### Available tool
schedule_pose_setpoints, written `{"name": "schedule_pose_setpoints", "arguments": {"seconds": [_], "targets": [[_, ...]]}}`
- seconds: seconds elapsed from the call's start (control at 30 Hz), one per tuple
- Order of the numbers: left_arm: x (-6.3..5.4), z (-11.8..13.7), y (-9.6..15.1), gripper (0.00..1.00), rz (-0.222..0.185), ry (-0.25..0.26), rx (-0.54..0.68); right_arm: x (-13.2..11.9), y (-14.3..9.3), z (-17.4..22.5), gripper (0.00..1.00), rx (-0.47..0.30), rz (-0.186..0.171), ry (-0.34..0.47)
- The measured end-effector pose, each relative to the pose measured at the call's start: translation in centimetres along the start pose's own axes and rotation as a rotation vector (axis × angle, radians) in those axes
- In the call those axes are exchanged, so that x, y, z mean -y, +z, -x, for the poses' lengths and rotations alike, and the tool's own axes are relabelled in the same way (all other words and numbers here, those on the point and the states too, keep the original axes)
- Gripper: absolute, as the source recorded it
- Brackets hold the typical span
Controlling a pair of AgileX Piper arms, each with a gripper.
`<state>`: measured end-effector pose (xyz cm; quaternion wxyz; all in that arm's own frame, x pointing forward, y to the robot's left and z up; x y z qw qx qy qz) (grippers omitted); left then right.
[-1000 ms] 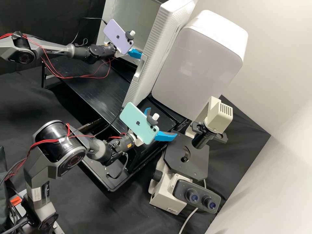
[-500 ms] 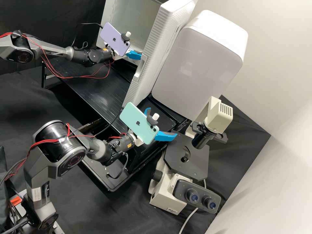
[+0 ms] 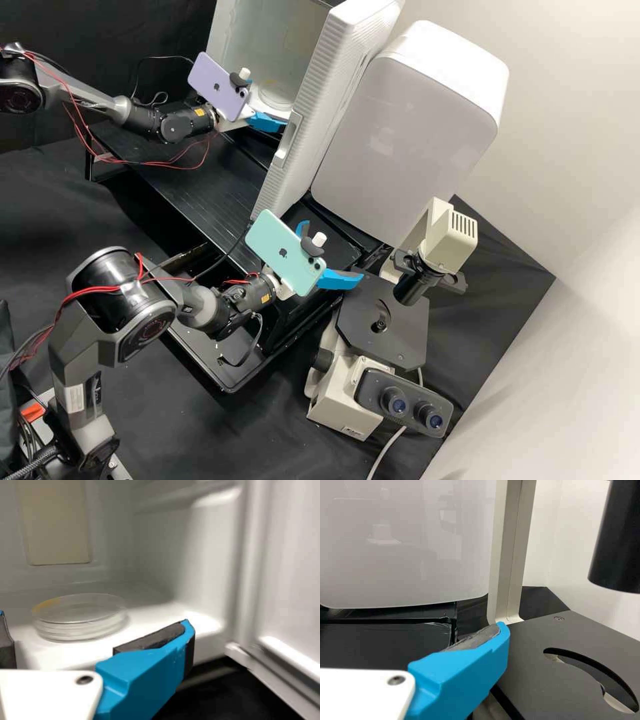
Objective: Place the petri dish in the incubator
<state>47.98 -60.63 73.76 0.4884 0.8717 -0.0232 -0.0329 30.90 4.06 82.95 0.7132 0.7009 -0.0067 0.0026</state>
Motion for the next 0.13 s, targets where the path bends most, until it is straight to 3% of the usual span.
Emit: {"name": "schedule_pose_setpoints", "arguments": {"seconds": [0.13], "targets": [[-0.1, 1.4, 0.9, 1.00, -0.007, 0.015, 0.052, 0.0, 0.0, 0.0, 1.00, 0.000, 0.000, 0.000]]}}
